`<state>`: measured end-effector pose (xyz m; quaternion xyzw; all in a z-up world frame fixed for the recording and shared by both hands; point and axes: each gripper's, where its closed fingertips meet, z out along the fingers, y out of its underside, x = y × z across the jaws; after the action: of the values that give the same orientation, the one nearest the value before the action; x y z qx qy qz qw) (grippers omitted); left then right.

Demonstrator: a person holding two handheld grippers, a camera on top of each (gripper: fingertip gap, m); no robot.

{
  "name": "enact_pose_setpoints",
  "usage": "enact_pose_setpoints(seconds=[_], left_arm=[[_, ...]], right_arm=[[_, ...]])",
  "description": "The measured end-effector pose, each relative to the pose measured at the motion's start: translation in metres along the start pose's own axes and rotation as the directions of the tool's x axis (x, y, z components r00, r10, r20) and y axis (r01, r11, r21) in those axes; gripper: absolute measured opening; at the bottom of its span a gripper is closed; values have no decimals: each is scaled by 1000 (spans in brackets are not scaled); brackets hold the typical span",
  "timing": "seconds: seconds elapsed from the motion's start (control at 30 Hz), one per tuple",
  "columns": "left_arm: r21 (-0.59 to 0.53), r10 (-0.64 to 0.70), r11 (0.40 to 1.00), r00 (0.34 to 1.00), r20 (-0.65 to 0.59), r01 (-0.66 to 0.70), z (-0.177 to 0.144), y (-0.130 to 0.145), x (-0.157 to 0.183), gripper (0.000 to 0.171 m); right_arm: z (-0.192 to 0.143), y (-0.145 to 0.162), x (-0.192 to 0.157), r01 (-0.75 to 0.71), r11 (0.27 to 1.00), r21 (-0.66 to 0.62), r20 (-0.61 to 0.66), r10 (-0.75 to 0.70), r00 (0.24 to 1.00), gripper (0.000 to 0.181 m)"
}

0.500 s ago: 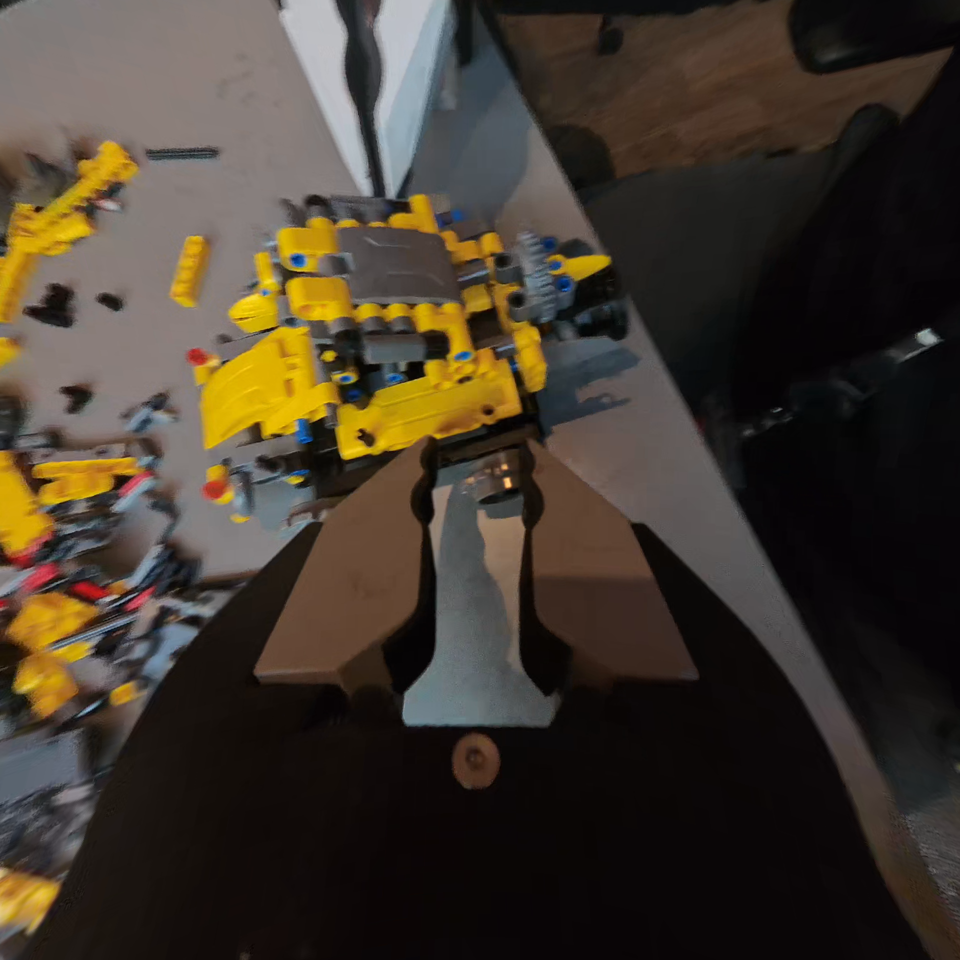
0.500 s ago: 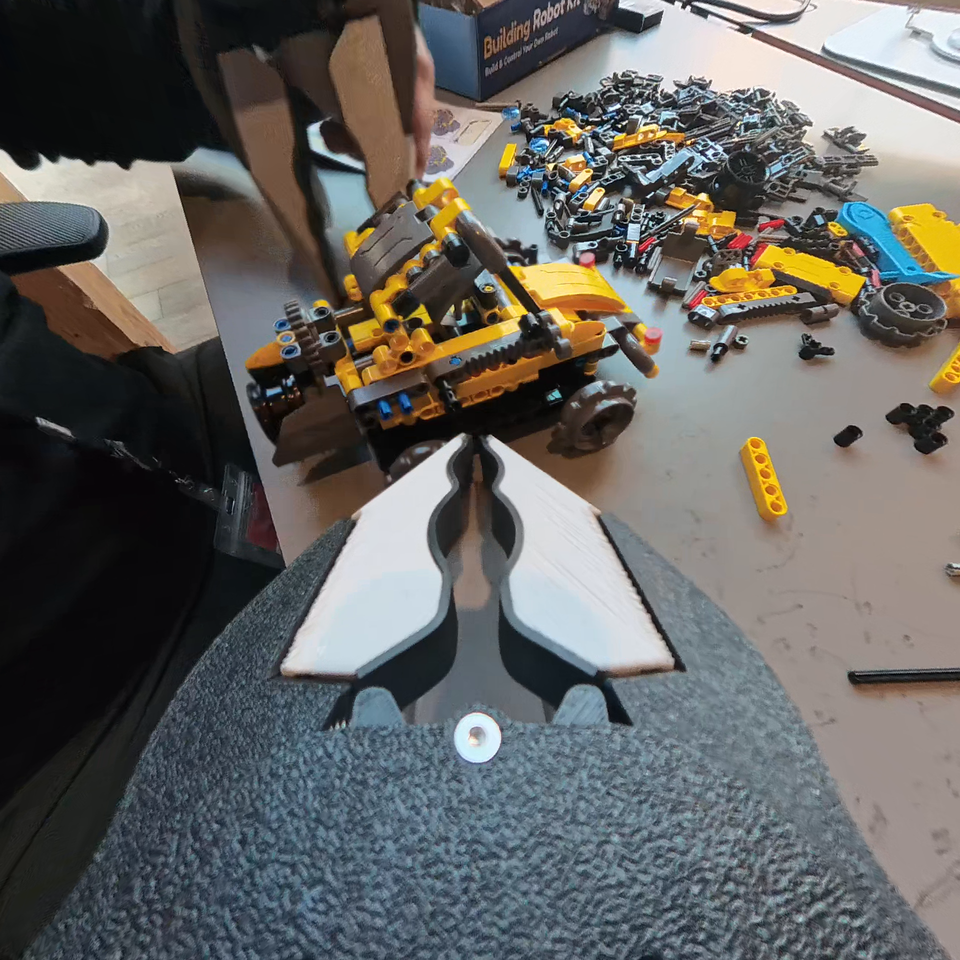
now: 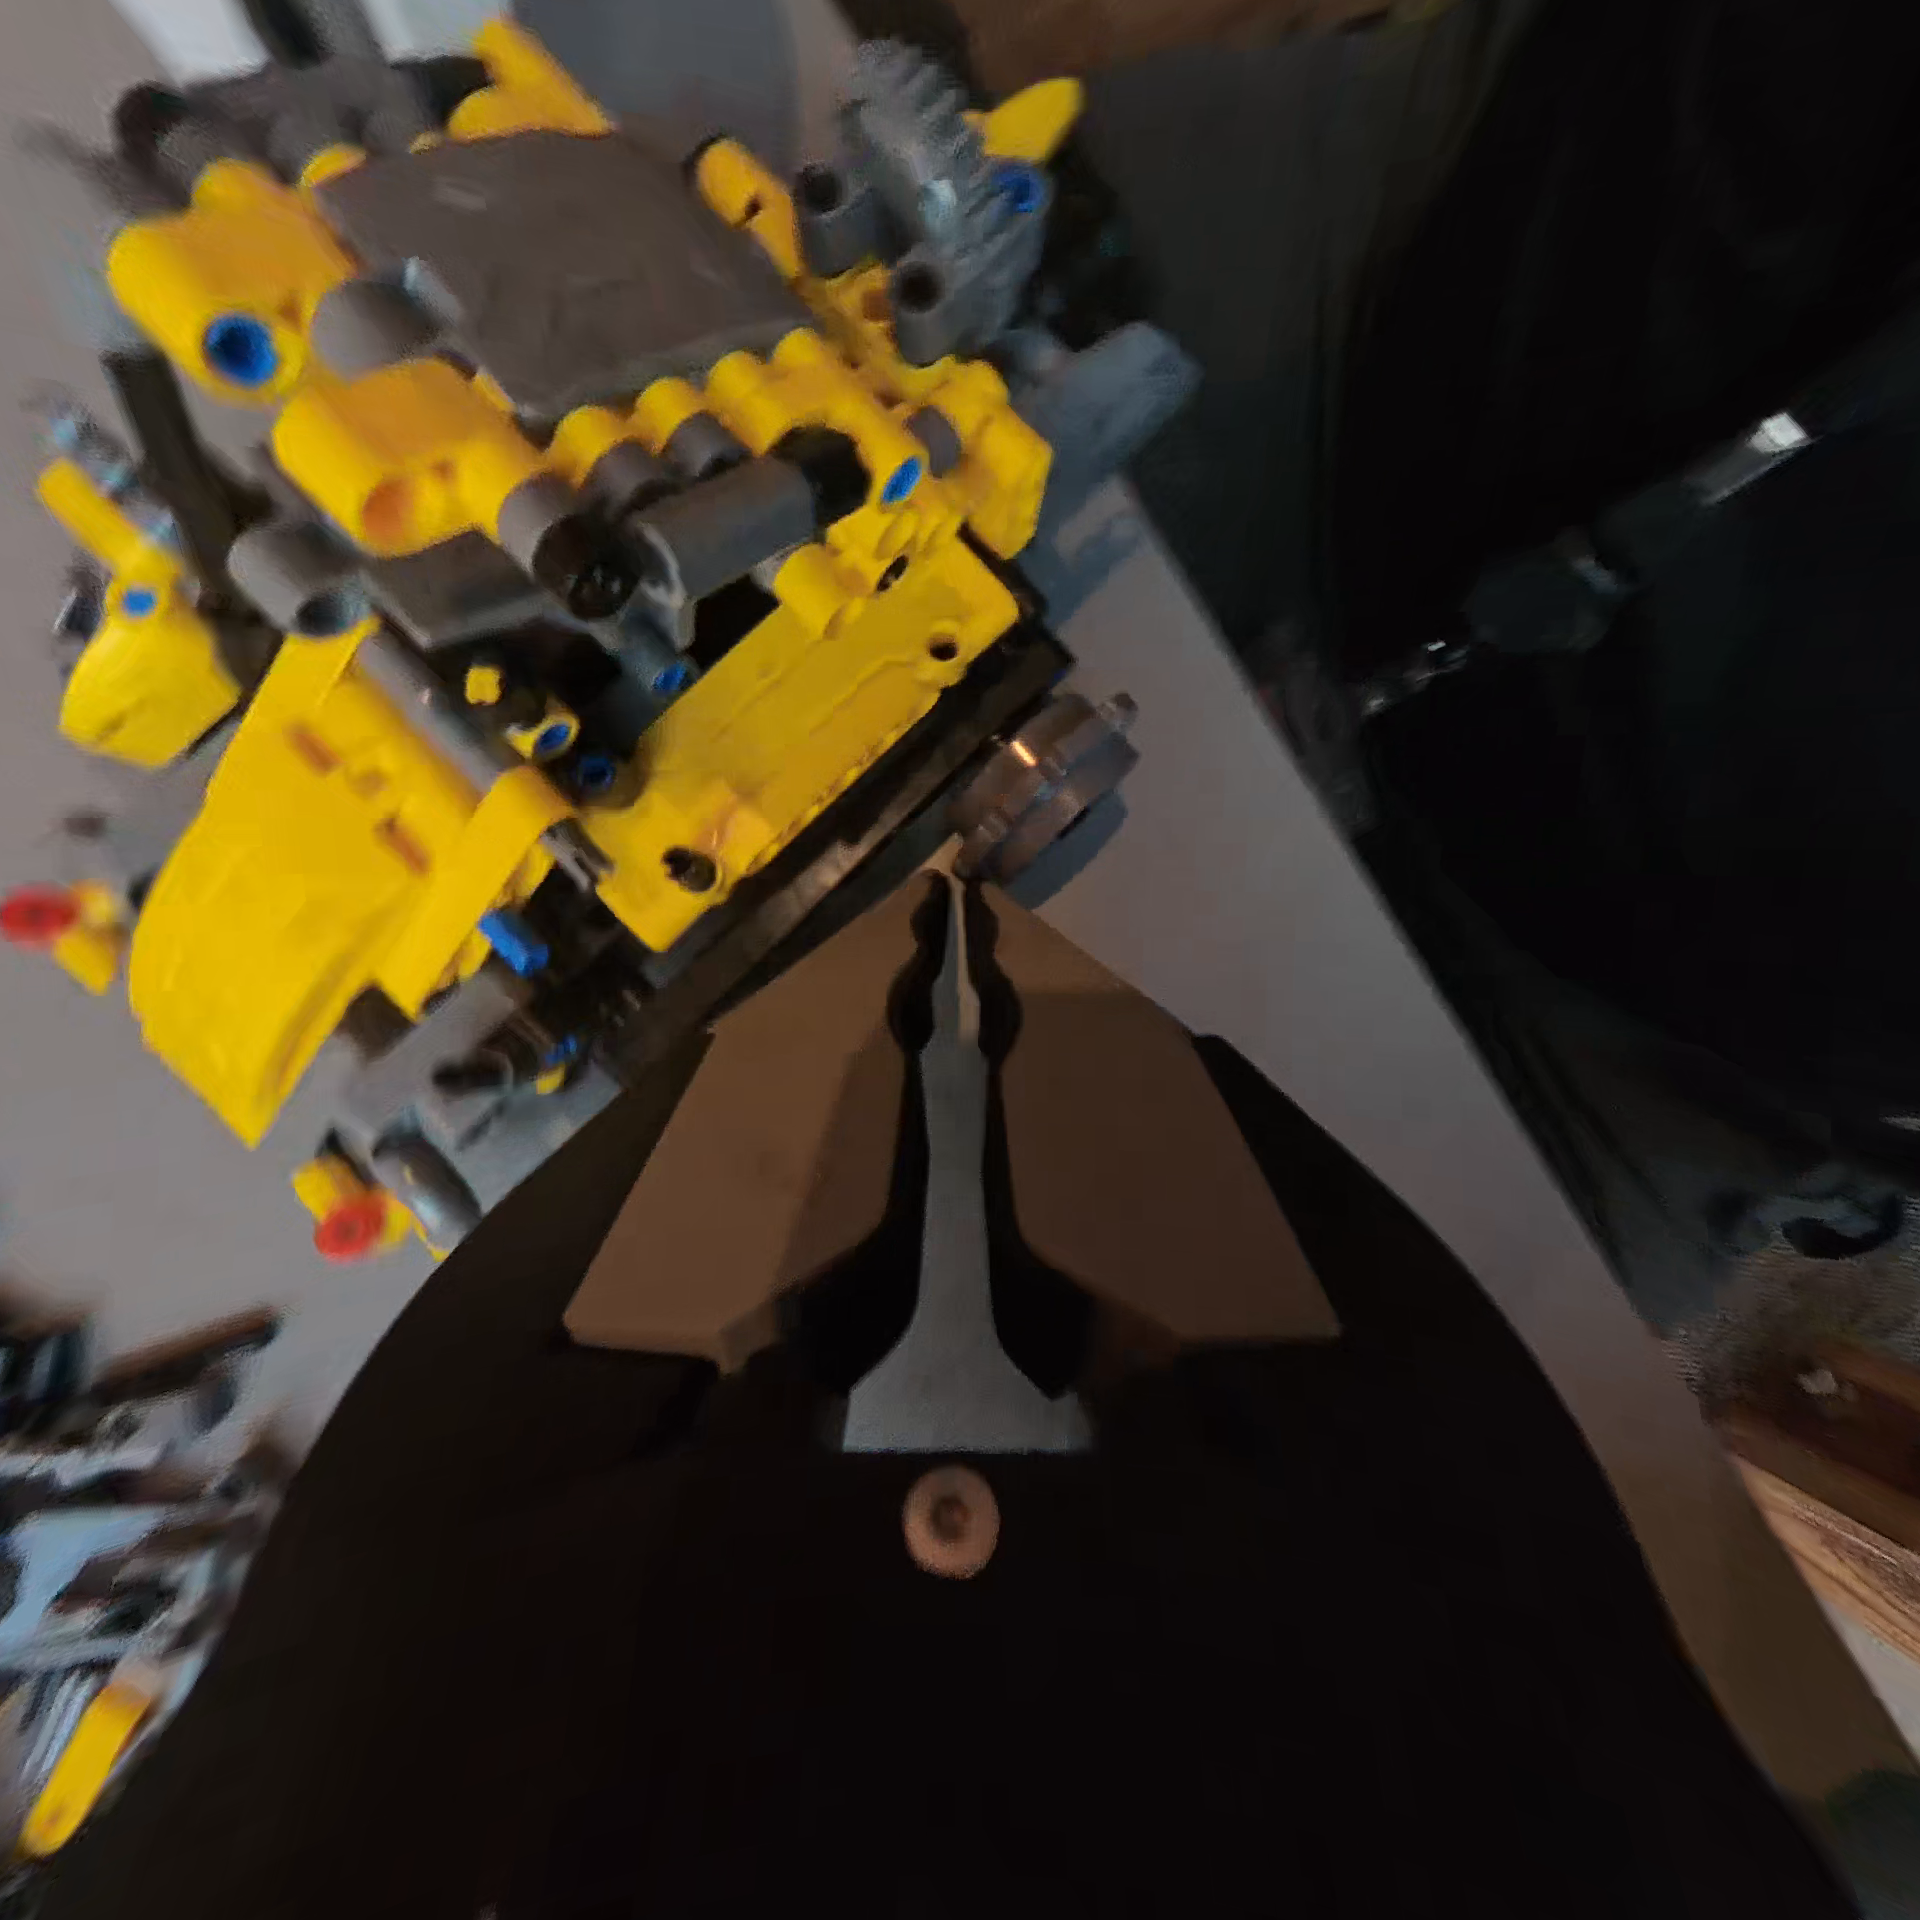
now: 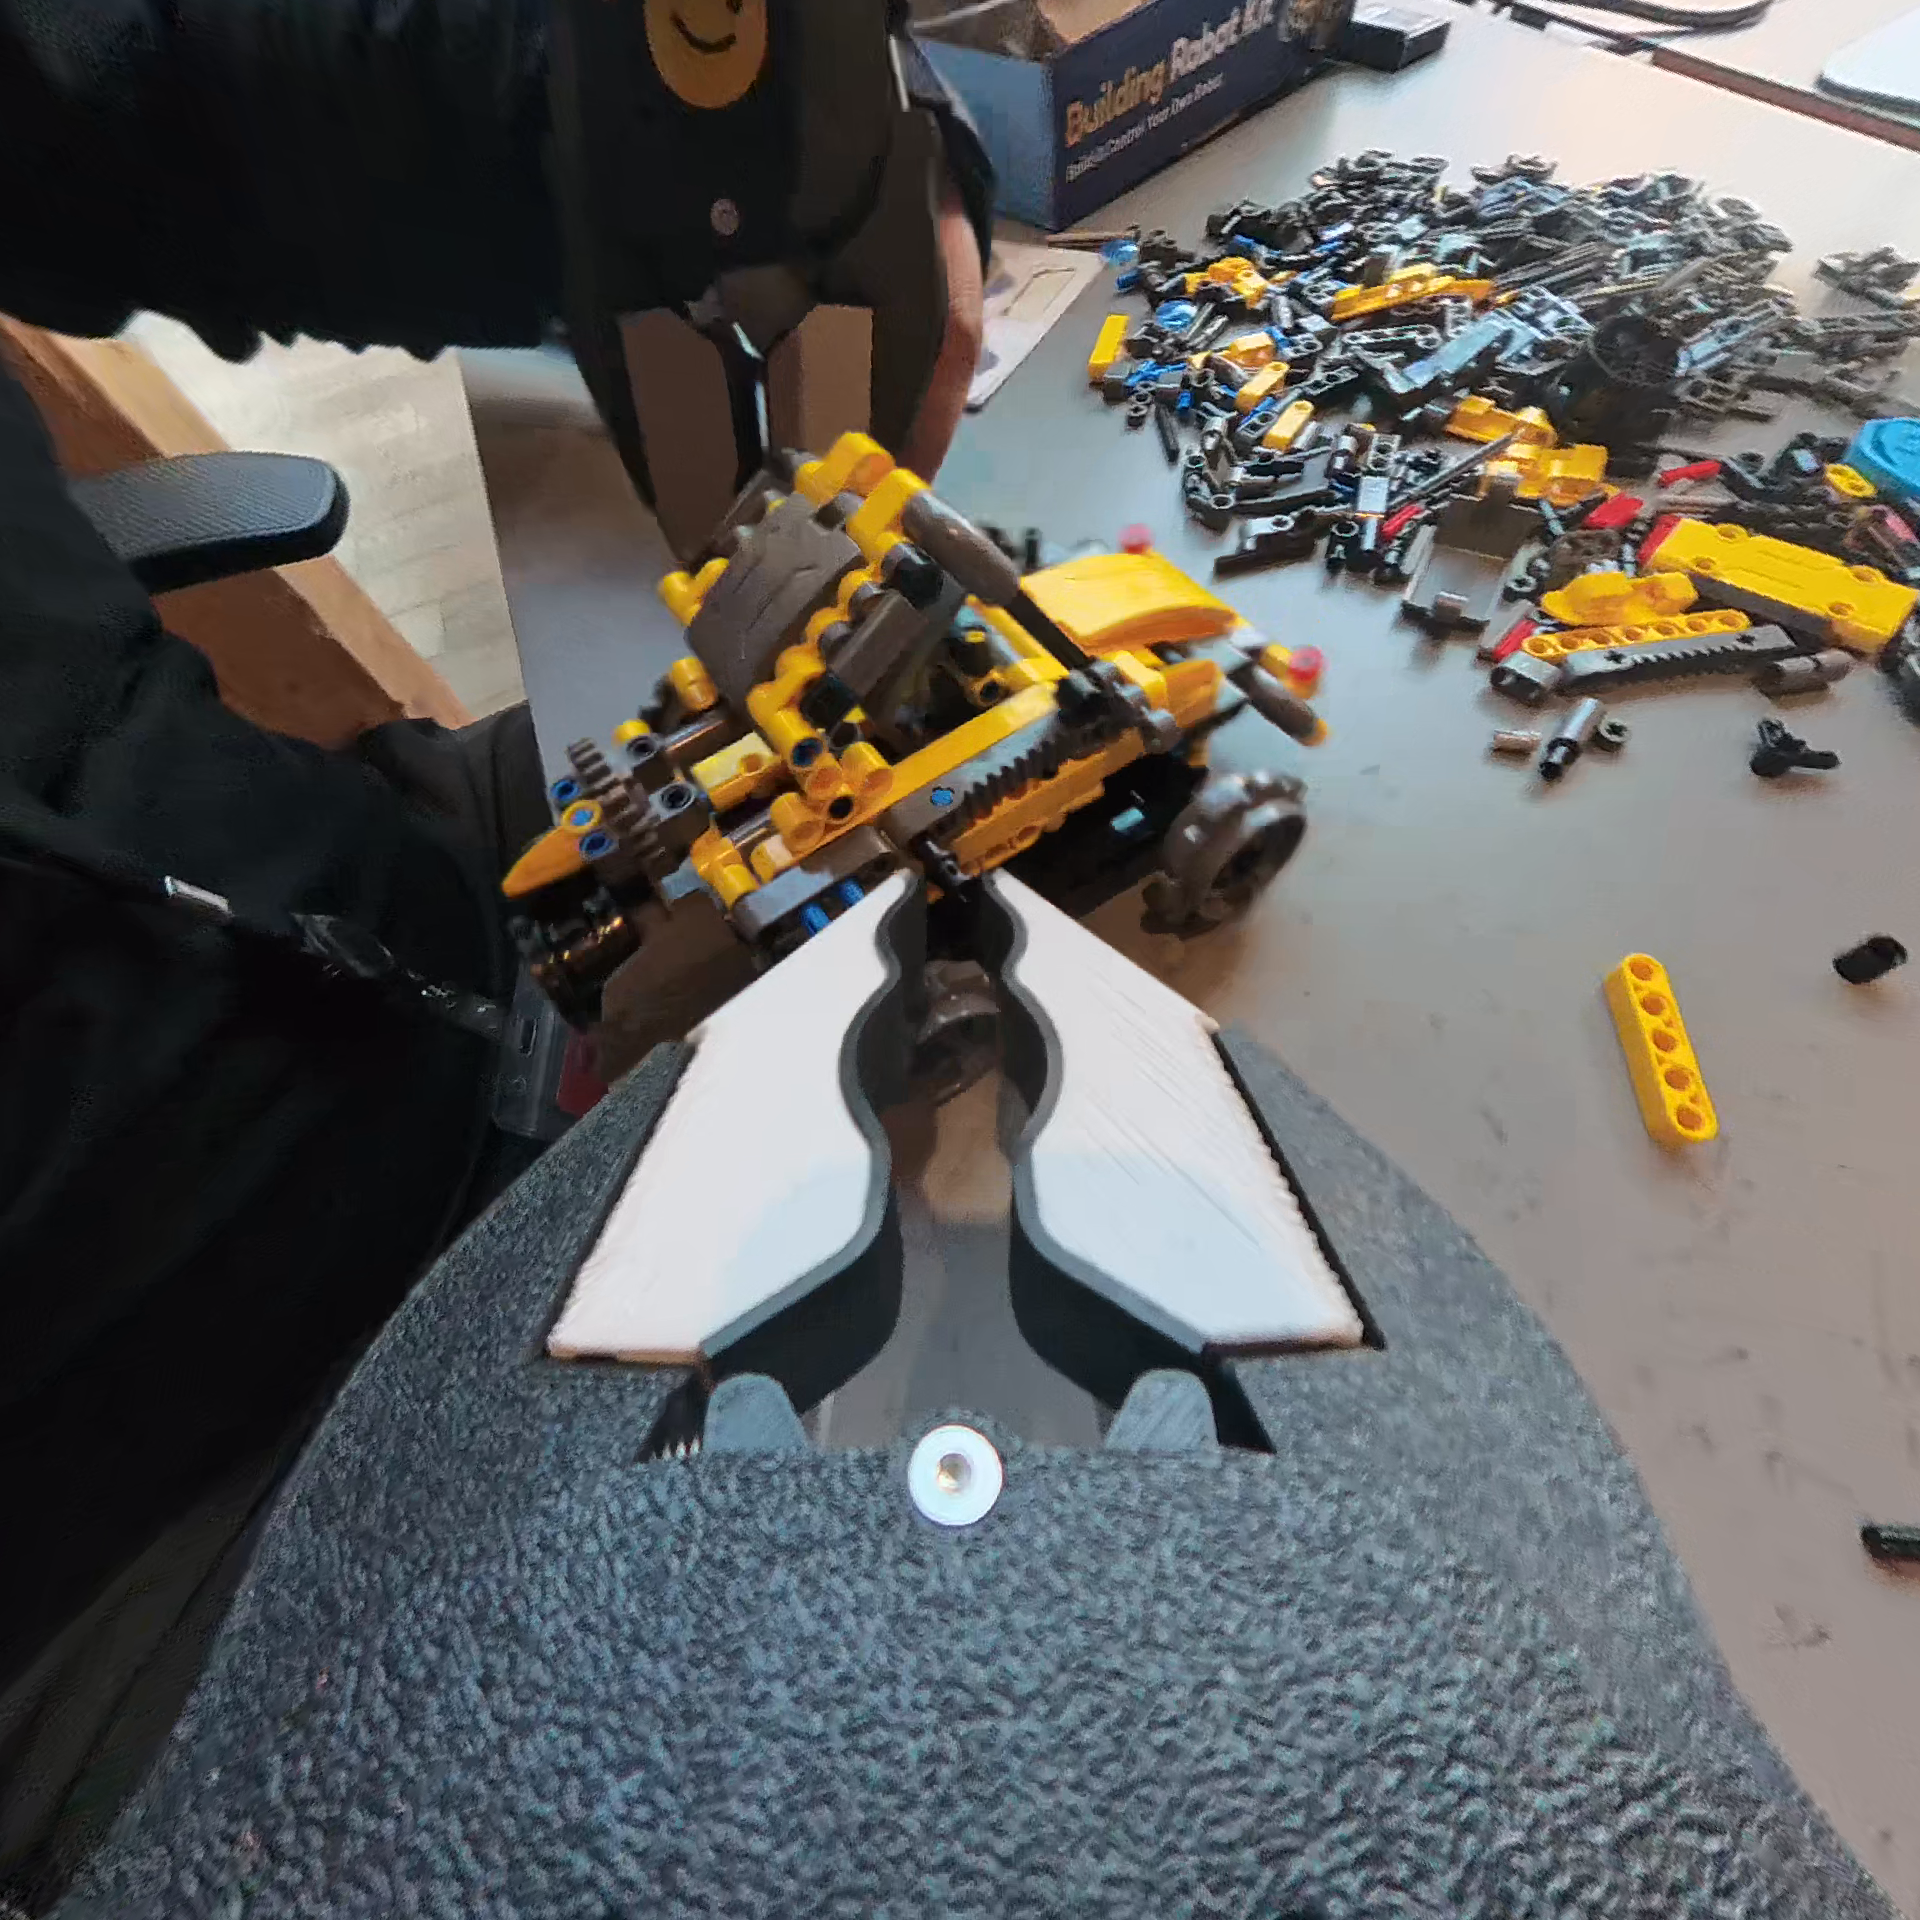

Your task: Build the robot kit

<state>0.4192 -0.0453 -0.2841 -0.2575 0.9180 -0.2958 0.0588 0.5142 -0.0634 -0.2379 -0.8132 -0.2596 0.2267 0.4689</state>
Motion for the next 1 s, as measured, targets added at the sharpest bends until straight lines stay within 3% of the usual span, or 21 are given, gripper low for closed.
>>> enact_pose_setpoints(seconds=[0.1, 0.23, 0.33, 0.43, 0.5, 0.57, 0.67, 0.77, 0.87, 0.93, 1.0], left_arm=[[31, 93, 995, 994, -66, -91, 8, -10, 37, 9], [-32, 63, 998, 998, 22, -62, -12, 2, 27, 24], [-31, 52, 998, 977, 208, -47, -41, 3, -6, 41], [-87, 183, 983, 884, 429, -161, -57, -9, -53, 79], [-206, 332, 942, 835, 440, -265, -51, -9, -72, 74], [-267, 402, 909, 843, 357, -320, -40, -5, -84, 84], [-263, 442, 888, 860, 257, -378, -29, -9, -89, 82], [-238, 480, 872, 841, 250, -427, -25, -18, -83, 70], [-210, 451, 890, 848, 278, -405, -21, -22, -73, 76], [-161, 438, 899, 852, 286, -408, -24, -30, -58, 57], [-155, 406, 913, 862, 302, -376, -29, -31, -48, 53]], right_arm=[[-1, 4, -11, 36, 999, -16, 101, -35, 994, 19], [-3, 5, -9, 29, 999, -22, 112, -27, 993, 25], [-4, 5, -7, 47, 999, -18, 88, -45, 995, 22], [-8, 5, -4, 40, 999, -8, 89, -39, 995, 18], [-13, 3, -4, 17, 1000, 14, 102, -18, 995, 15], [-18, 4, -4, -5, 1000, 18, 98, 3, 995, 15], [-22, 6, -6, -54, 998, 38, 45, 53, 998, 17], [-21, 3, -6, -119, 991, 63, -3, 120, 993, 17], [-13, 4, -9, -92, 995, 25, 6, 92, 996, 9], [-9, 2, -7, -74, 997, 17, 44, 73, 996, 8], [-5, -1, -1, -48, 999, 6, 70, 47, 996, 9]])
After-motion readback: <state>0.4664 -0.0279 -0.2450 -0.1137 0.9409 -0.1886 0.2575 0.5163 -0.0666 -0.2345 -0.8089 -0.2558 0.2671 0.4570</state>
